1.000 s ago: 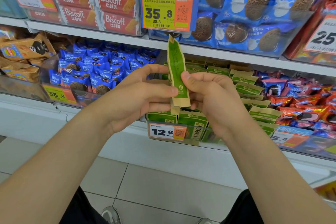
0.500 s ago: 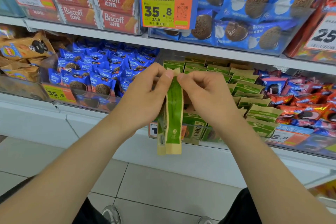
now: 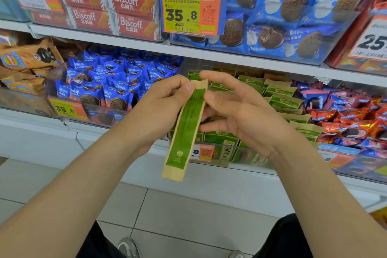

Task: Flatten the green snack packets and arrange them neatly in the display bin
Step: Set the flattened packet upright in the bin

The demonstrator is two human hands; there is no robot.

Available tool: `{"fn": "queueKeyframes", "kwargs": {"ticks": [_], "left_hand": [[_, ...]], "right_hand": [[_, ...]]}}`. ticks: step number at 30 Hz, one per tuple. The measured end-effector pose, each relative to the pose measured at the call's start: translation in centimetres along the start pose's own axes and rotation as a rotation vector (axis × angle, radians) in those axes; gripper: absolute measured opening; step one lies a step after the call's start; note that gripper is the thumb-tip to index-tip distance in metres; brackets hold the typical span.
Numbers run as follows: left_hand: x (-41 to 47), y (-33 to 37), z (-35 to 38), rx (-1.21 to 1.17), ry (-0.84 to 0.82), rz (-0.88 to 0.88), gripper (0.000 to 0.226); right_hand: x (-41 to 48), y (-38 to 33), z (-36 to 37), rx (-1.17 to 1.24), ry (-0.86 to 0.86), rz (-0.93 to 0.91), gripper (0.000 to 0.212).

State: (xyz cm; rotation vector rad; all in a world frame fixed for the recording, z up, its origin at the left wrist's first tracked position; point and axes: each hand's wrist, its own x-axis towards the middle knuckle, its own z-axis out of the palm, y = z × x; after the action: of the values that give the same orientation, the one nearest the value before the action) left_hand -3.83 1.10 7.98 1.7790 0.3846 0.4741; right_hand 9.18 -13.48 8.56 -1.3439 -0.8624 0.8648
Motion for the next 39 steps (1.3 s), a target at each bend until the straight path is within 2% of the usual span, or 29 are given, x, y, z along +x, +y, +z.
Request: {"fn": "queueKeyframes", "kwargs": {"ticks": [2, 5, 7, 9, 11, 15, 19, 21, 23, 26, 28, 29, 32, 36, 39], "left_hand": [[-0.2, 0.2, -0.4, -0.031, -0.070, -0.034, 0.029], [-0.3, 0.1, -0.5, -0.013, -0.116, -0.046, 0.027], [-0.4, 0.1, -0.3, 0.010, -0.150, -0.071, 0.033], [-0.4, 0.2, -0.4, 0.043, -0.223, -0.135, 0.040], [-0.4, 0.2, -1.0, 0.104, -0.328, -0.148, 0.034], [-0.1, -0.5, -2.4, 0.201, -0.428, -0.123, 0.028], [0.2, -0.4, -2.9, 0.209, -0.390, -0.070, 0.026], [0.6, -0.3, -2.8, 0.183, -0.333, -0.049, 0.023], [1.3, 0.0, -2.5, 0.176, -0.181, -0.002, 0.026], [3.7, -0.9, -3.0, 0.112, 0.151, 0.026, 0.043], [5.9, -2.6, -3.6, 0.249, 0.303, 0.052, 0.037], [7.1, -3.6, -3.8, 0.365, 0.324, 0.072, 0.033], [10.0, -5.4, -3.4, 0.651, 0.245, 0.122, 0.025], [12.4, -6.3, -2.5, 0.719, 0.129, 0.083, 0.002], [13.4, -6.0, -2.0, 0.901, 0.018, -0.060, 0.032]], "right_hand": [[-0.1, 0.2, -0.8, -0.099, -0.048, -0.052, 0.046], [0.2, 0.8, -1.6, -0.404, 0.107, -0.190, 0.031], [0.6, 1.3, -2.0, -0.522, 0.191, -0.273, 0.028], [0.9, 1.5, -2.2, -0.572, 0.233, -0.345, 0.022], [1.2, 1.5, -2.5, -0.561, 0.293, -0.376, 0.016], [1.2, 1.5, -2.8, -0.602, 0.348, -0.340, 0.020], [0.2, 0.4, -3.2, -0.442, 0.113, -0.151, 0.028], [-0.3, -0.1, -3.3, -0.419, 0.039, -0.128, 0.032], [-0.3, -0.3, -3.2, -0.391, 0.152, -0.178, 0.028], [0.2, -0.4, -3.3, -0.487, 0.503, -0.392, 0.020], [0.8, -0.1, -3.6, -0.677, 0.678, -0.502, 0.020], [1.2, 0.1, -3.8, -0.781, 0.718, -0.509, 0.022], [2.1, 0.9, -4.2, -0.969, 0.662, -0.494, 0.031], [3.0, 1.3, -4.5, -1.033, 0.612, -0.523, 0.032], [3.6, 1.6, -4.7, -1.024, 0.656, -0.575, 0.029]]}}
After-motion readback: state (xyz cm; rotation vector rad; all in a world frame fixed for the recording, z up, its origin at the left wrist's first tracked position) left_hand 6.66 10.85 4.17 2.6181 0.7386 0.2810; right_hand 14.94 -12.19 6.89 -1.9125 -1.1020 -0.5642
